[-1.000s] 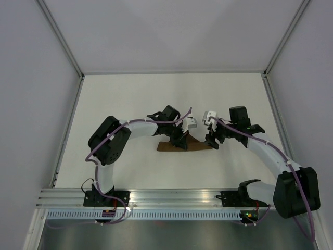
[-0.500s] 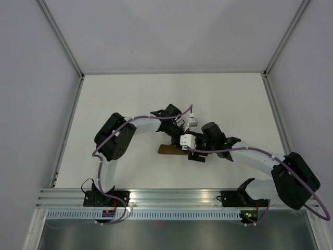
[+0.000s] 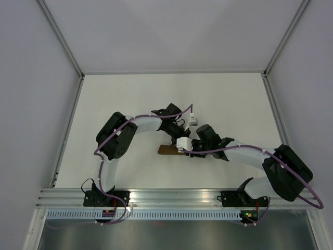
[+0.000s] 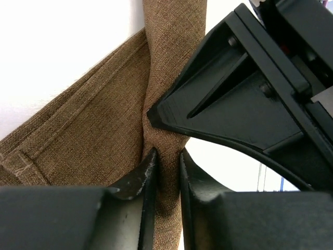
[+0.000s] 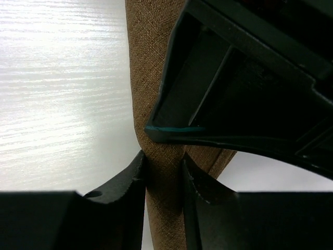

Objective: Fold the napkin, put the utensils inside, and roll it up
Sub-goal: Roll the napkin at the center of the board.

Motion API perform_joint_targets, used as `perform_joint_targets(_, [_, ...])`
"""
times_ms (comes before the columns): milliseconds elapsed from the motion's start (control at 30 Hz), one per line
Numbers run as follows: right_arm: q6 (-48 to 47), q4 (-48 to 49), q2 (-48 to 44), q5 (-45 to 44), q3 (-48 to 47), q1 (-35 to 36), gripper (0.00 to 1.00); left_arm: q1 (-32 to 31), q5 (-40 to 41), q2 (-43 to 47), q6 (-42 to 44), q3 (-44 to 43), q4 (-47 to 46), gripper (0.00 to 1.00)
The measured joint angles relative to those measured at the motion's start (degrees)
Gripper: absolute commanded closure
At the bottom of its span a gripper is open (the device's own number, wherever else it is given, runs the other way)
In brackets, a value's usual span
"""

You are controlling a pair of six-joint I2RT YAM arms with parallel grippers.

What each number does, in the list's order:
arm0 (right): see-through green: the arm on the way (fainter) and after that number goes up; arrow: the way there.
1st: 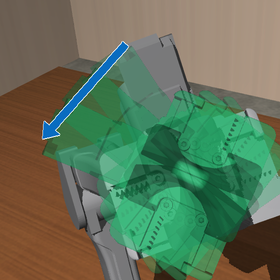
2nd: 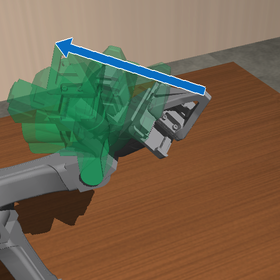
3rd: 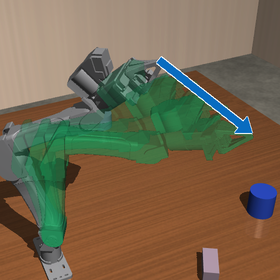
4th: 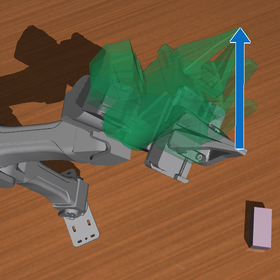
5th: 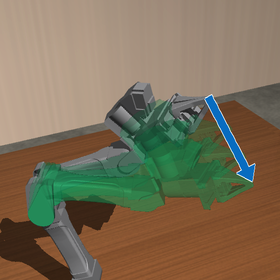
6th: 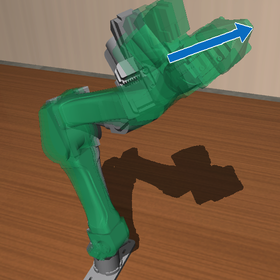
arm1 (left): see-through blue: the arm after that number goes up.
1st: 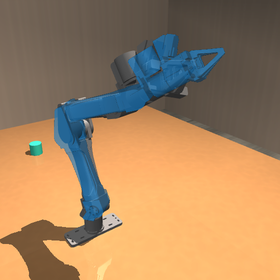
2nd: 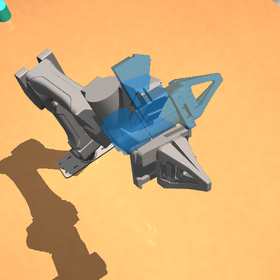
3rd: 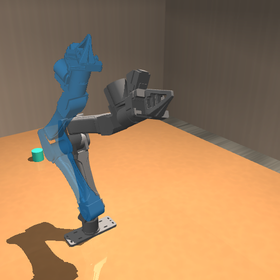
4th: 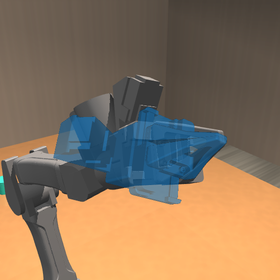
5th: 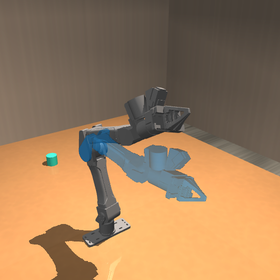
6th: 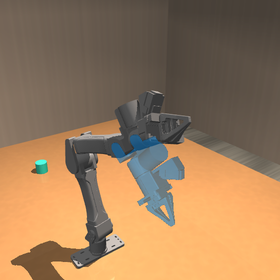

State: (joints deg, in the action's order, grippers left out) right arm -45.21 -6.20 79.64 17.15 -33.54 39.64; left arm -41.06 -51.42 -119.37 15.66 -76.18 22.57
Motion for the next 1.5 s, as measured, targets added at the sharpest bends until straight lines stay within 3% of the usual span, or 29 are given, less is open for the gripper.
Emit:
perform_joint_targets(367, [-0.33, 0.87, 1.40, 0.59, -0.81, 0.00, 0.82, 2.25, 1.09, 0.59, -2.40, 0.39, 0.74, 0.55])
perform_joint_targets(433, [-0.33, 0.83, 1.81, 0.61, -1.18, 0.00, 0.83, 2.93, 1.90, 1.66, -2.99, 1.20, 0.61, 0.47])
perform_joint_targets(633, [-0.55, 0.07, 2.08, 1.01, -1.66, -0.11, 0.84, 6.08, 5.75, 7.54, -5.31, 5.07, -3.08, 0.46])
perform_joint_targets(767, [-0.70, -1.22, 2.80, 1.75, -2.73, -0.52, 0.84, 8.00, 12.28, 14.40, -8.55, 11.30, -10.60, 0.48])
perform_joint_targets(933, [-1.20, -5.40, 5.64, 4.68, -6.54, -2.16, 0.84, 10.54, 26.75, 26.71, -14.08, 24.04, -25.44, 0.47])
perform_joint_targets(1167, [-3.61, -18.21, 16.09, 12.87, -19.23, -7.13, 0.86, 10.60, 43.34, 45.79, -18.51, 41.94, -47.39, 0.43])
perform_joint_targets(1333, [-4.87, -27.80, 23.96, 19.21, -28.24, -10.75, 0.87, 5.90, 50.99, 52.61, -17.51, 48.81, -57.48, 0.43])
perform_joint_targets(1500, [-5.84, -37.46, 31.87, 24.46, -36.70, -13.64, 0.87, -5.60, 57.96, 51.58, -7.74, 50.23, -61.09, 0.41])
